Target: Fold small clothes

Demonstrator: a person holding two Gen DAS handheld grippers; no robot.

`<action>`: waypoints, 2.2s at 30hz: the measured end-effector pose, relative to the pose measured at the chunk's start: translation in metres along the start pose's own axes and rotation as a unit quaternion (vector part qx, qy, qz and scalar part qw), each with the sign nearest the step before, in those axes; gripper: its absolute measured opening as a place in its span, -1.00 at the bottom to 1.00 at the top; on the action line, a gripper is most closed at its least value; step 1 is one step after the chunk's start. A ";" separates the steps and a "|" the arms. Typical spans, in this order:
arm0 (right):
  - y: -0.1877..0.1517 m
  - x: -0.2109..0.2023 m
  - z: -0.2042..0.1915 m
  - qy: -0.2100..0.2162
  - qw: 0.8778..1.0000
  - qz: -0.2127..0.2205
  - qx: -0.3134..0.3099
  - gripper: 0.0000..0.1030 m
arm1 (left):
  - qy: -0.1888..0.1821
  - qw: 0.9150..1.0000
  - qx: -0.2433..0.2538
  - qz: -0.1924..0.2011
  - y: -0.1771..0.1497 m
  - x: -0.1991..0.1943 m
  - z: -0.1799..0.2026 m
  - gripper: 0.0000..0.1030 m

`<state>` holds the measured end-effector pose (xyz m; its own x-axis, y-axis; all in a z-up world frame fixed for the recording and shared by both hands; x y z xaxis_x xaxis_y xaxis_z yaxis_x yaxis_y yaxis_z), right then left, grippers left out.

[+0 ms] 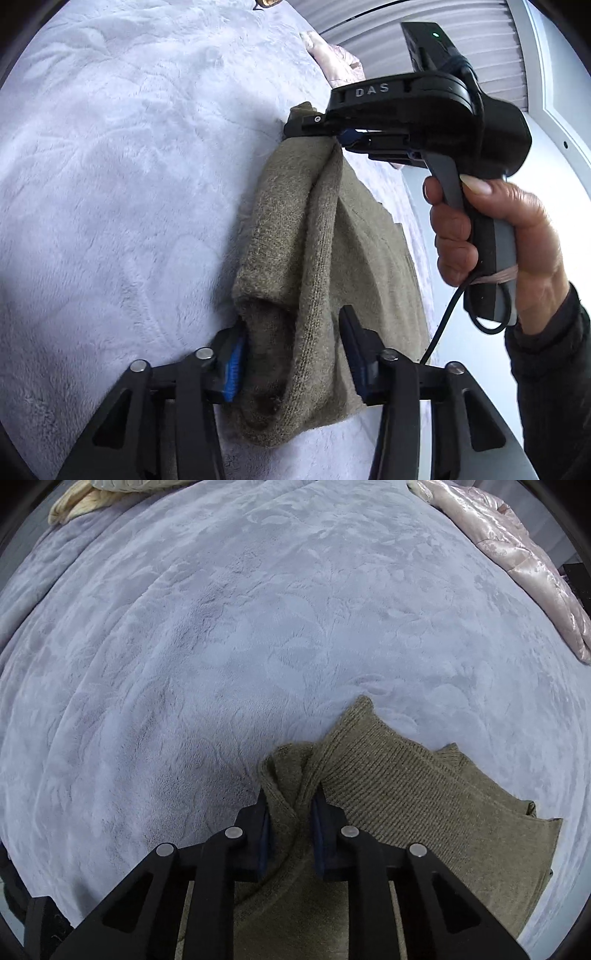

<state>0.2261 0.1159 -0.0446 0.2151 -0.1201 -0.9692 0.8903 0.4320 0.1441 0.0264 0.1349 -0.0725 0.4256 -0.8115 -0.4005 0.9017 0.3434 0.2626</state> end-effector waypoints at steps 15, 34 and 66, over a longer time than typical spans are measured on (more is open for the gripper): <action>-0.010 -0.036 0.052 0.071 0.995 0.061 0.015 -0.62 | 0.128 0.988 0.083 -0.004 0.005 0.027 0.070 -0.53; -0.030 -0.082 0.142 0.119 0.986 0.119 0.021 -0.63 | 0.223 0.951 0.203 -0.069 0.015 0.119 0.216 -0.53; -0.096 -0.053 0.280 0.172 0.974 0.139 0.043 -0.63 | 0.326 0.887 0.277 -0.175 0.005 0.270 0.256 -0.53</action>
<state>0.2418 -0.1689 0.0490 0.3177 0.3037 -0.8982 0.8504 0.3278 0.4116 0.1260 -0.2035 0.0458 0.2436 -0.3154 -0.9172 0.8880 -0.3077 0.3417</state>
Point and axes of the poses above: each gripper's, at about its wrist camera, not at the fingertips, and x roughly the way its jaws point, z to its right, y to its top, the point moved 6 cm from there along x, roughly the way its jaws point, and after that the axes turned 10 degrees about -y, right-handed, at the moved point
